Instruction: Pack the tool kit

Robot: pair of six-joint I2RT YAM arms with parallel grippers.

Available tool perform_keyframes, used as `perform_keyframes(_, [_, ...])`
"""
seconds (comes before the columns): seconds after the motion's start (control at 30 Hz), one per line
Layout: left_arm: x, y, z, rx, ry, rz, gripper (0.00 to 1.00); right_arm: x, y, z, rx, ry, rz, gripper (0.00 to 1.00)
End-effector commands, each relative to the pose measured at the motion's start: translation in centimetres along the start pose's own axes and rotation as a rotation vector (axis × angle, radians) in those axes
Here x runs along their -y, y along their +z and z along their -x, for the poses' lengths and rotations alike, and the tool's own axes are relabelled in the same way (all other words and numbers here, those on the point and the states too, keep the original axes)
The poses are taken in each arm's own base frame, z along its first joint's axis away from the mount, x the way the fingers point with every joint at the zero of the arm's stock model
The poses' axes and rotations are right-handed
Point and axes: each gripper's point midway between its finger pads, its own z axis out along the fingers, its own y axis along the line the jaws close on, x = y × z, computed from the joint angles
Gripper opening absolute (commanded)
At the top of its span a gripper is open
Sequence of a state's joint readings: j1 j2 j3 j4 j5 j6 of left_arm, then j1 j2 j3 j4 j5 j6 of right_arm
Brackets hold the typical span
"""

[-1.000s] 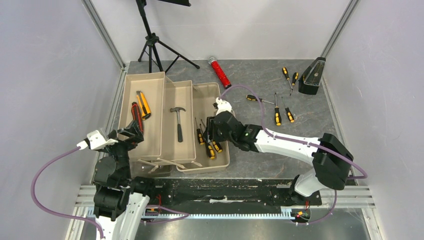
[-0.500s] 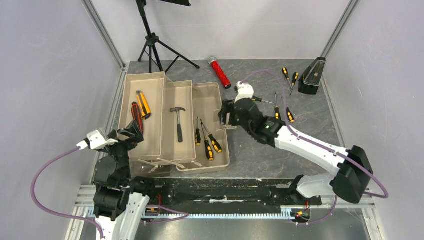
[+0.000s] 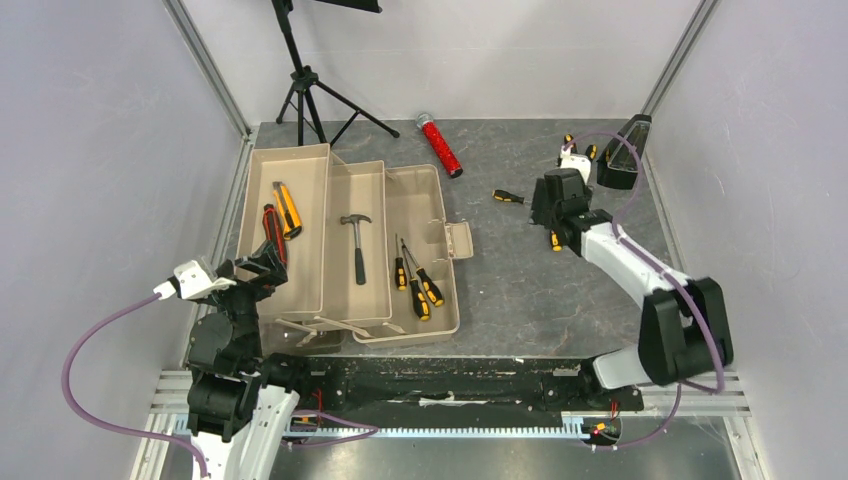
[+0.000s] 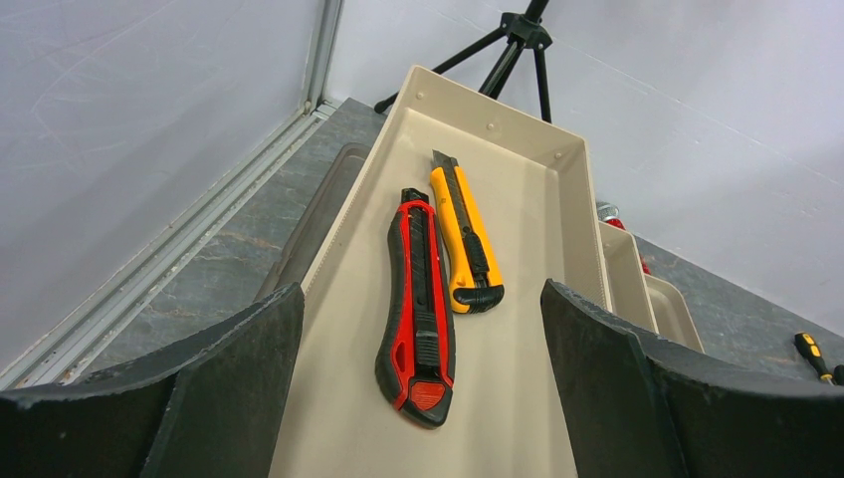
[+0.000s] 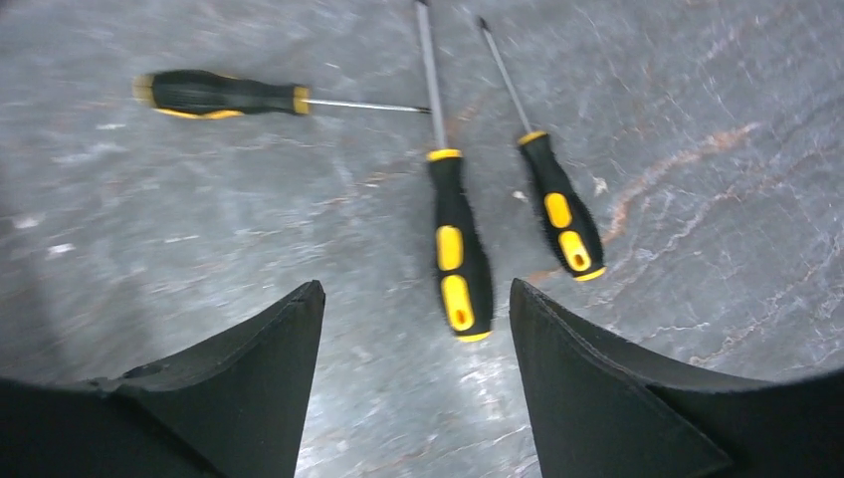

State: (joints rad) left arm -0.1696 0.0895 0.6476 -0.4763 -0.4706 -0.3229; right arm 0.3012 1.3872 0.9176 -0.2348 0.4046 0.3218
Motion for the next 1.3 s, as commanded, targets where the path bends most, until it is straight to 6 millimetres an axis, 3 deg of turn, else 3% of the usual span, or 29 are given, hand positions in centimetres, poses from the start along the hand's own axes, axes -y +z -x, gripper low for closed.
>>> perform_keyframes(0.0, [-0.3, 0.1, 0.8, 0.036, 0.019, 0.017, 0.93, 2.0, 3.3, -1.6, -0.101, -0.028, -0.010, 0.68])
perform_keyframes(0.2, [-0.4, 0.1, 0.7, 0.033, 0.020, 0.018, 0.94, 3.1, 7.0, -3.7, -0.208, -0.012, 0.008, 0.63])
perform_keyframes(0.33, [-0.3, 0.1, 0.8, 0.035, 0.019, 0.016, 0.93, 3.4, 8.2, -4.6, -0.244, -0.004, 0.025, 0.55])
perform_keyframes(0.67, [-0.3, 0.1, 0.8, 0.035, 0.018, 0.013, 0.93, 3.9, 7.6, -6.1, -0.268, 0.010, 0.034, 0.18])
perform_keyframes(0.83, [-0.2, 0.2, 0.7, 0.029, 0.021, 0.012, 0.93, 3.9, 5.1, -4.2, -0.192, 0.044, 0.049, 0.08])
perform_keyframes(1.0, [-0.2, 0.3, 0.6, 0.025, 0.024, 0.016, 0.93, 1.8, 1.3, 0.2, -0.044, 0.072, 0.133, 0.03])
perform_keyframes(1.17, [-0.4, 0.3, 0.5, 0.024, 0.025, 0.024, 0.93, -4.0, -3.5, 3.1, 0.069, 0.091, 0.322, 0.01])
perform_keyframes(1.27, [-0.4, 0.3, 0.6, 0.029, 0.022, 0.026, 0.93, -8.8, -6.7, 3.1, 0.097, 0.101, 0.463, 0.00])
